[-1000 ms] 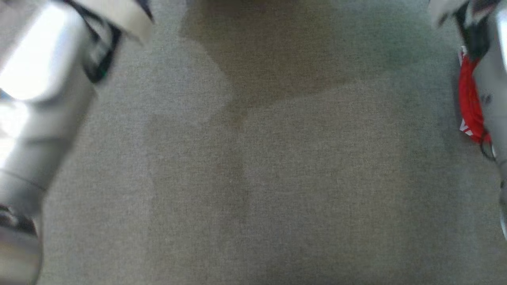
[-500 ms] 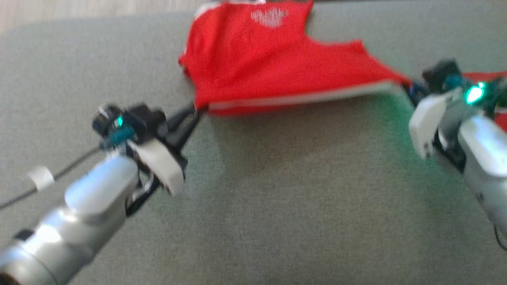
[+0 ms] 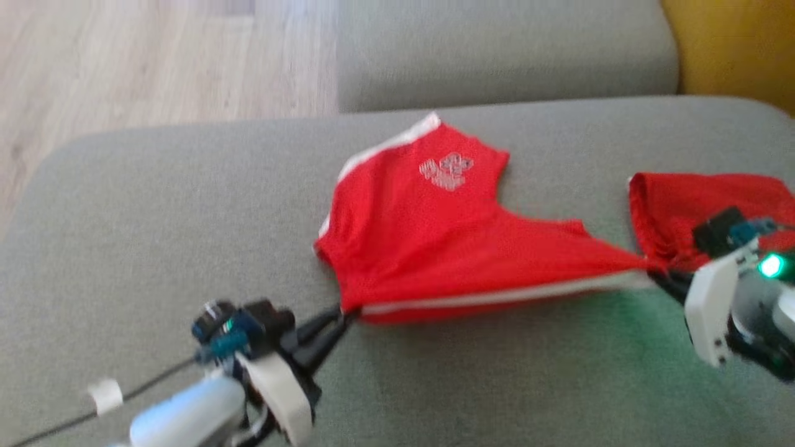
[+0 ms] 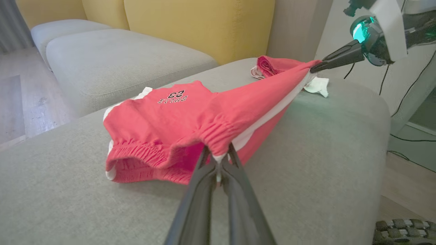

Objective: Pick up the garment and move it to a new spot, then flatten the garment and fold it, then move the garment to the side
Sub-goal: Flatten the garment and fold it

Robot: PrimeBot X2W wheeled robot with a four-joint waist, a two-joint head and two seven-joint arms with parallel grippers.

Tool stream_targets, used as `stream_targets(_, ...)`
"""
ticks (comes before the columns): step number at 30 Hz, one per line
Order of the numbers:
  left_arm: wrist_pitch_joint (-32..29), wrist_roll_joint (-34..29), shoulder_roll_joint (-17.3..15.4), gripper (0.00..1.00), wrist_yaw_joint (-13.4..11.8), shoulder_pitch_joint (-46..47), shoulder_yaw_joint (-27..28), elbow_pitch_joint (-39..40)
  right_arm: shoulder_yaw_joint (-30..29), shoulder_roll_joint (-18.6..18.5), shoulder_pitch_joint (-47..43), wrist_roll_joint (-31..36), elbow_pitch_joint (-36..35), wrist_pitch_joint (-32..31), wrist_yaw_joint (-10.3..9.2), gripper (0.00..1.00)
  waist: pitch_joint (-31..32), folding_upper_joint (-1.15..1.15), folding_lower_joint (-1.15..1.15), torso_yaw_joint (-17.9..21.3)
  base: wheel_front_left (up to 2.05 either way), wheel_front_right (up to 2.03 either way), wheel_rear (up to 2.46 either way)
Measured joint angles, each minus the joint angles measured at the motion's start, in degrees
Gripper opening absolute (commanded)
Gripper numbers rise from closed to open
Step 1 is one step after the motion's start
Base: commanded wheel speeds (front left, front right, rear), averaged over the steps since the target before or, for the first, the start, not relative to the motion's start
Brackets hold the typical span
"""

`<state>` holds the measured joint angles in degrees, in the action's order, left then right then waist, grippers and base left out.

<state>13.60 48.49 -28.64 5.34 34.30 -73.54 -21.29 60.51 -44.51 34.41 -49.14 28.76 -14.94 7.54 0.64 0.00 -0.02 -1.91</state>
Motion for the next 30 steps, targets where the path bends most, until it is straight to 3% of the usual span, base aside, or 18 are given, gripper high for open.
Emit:
stream_targets(7,-2.13,0.45,-3.0,0.0,-4.1,-3.92,-0.53,9.71,-0.45,-4.78,-5.02,-3.94,-6.43,-1.8,0.0,0.0,2.2,0.0,0.01,-0.08,0.0,0.0,0.0)
stream_targets(13,-3.04,1.37,-3.89,0.0,-6.8,-4.16,-0.16,12.93,-4.6,-5.03,-5.5,-1.89,-7.76,-0.36,0.0,0.0,1.4,0.0,0.02,-0.95,0.0,0.0,0.0)
stream_targets(23,-3.52,4.04,-3.22,0.0,-8.46,0.58,5.13,11.14,-12.32,0.07,4.26,8.59,-4.81,1.41,0.0,0.0,-5.38,0.0,0.03,-3.89,0.0,0.0,0.0)
stream_targets(30,-4.71,3.81,0.86,0.0,-8.69,6.5,6.35,5.02,-13.61,4.36,13.3,12.6,1.7,0.34,0.0,0.0,-10.87,0.0,0.03,-8.94,0.0,0.0,0.0)
